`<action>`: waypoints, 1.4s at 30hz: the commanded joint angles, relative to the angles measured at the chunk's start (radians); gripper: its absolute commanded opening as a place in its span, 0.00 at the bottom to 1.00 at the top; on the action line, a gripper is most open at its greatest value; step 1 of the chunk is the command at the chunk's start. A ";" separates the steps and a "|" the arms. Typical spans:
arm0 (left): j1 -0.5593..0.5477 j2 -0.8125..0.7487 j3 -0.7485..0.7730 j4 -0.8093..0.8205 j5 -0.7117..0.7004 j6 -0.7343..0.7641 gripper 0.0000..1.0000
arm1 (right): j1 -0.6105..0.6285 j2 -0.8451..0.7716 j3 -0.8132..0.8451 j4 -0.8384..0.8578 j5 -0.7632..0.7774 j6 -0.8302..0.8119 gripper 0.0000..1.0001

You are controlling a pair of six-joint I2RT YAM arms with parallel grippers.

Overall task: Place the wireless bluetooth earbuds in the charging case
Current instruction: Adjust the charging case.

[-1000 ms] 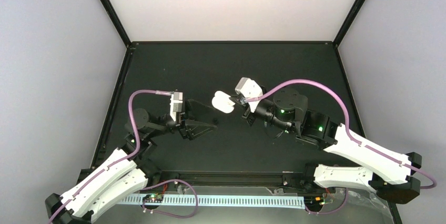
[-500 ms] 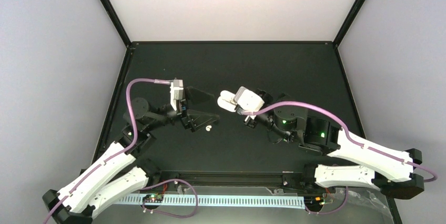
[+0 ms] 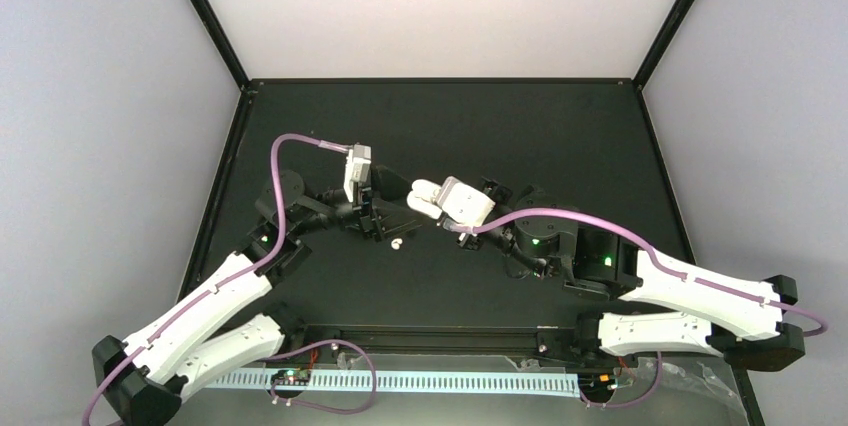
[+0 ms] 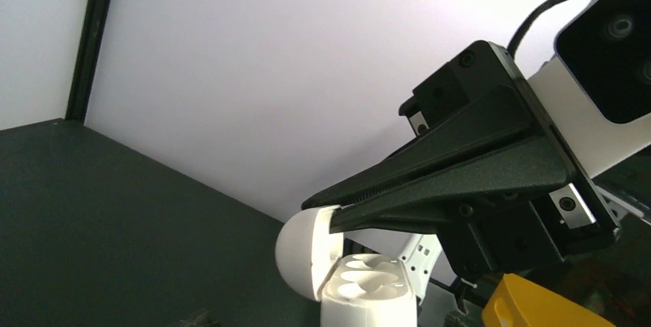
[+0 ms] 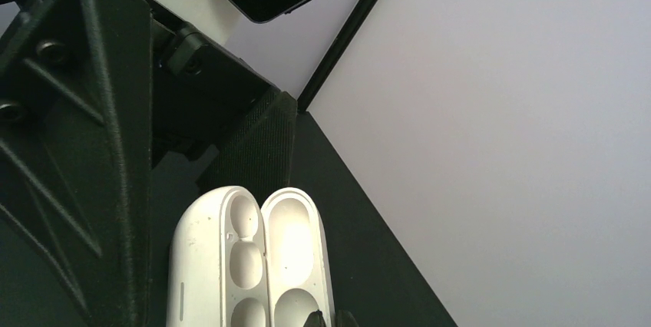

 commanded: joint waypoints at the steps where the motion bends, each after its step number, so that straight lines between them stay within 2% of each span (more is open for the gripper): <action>1: -0.001 0.015 0.027 0.081 0.074 -0.032 0.75 | 0.009 0.006 -0.003 0.035 0.024 -0.018 0.01; 19: -0.001 0.048 0.020 0.097 0.102 -0.060 0.45 | 0.009 0.021 -0.005 0.051 0.021 -0.028 0.01; 36: -0.001 0.062 0.018 0.112 0.127 -0.058 0.25 | 0.010 0.014 -0.013 0.051 0.024 -0.027 0.01; 42: -0.001 0.058 0.012 0.113 0.133 -0.041 0.10 | 0.010 0.003 -0.016 0.049 0.009 -0.016 0.01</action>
